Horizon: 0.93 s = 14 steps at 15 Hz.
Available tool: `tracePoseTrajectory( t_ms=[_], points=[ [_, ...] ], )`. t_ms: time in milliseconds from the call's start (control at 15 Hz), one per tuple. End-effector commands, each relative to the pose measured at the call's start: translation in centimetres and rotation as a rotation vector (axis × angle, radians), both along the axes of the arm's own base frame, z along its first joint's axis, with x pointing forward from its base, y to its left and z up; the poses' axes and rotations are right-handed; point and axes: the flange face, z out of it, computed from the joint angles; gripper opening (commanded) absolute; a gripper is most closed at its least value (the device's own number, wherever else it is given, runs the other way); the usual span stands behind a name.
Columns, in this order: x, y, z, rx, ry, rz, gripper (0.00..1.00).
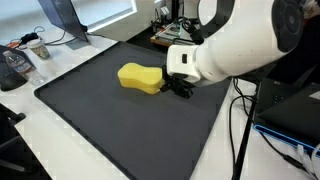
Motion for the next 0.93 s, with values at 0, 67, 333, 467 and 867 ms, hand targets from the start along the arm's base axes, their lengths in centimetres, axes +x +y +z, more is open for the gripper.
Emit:
tracePoseTrajectory(
  t_ms=[0, 67, 333, 467, 867],
  points=[
    [1.2, -2.6, 1.3, 0.097, 0.038, -0.060, 0.03],
    [1.3, -3.4, 1.4, 0.128, 0.051, -0.076, 0.03],
    [1.8, -7.4, 2.8, 0.288, 0.064, -0.167, 0.03],
    [2.2, -9.9, 4.4, 0.373, 0.009, -0.234, 0.03],
    [1.5, -17.4, 8.6, 0.559, -0.128, -0.346, 0.03]
  ],
)
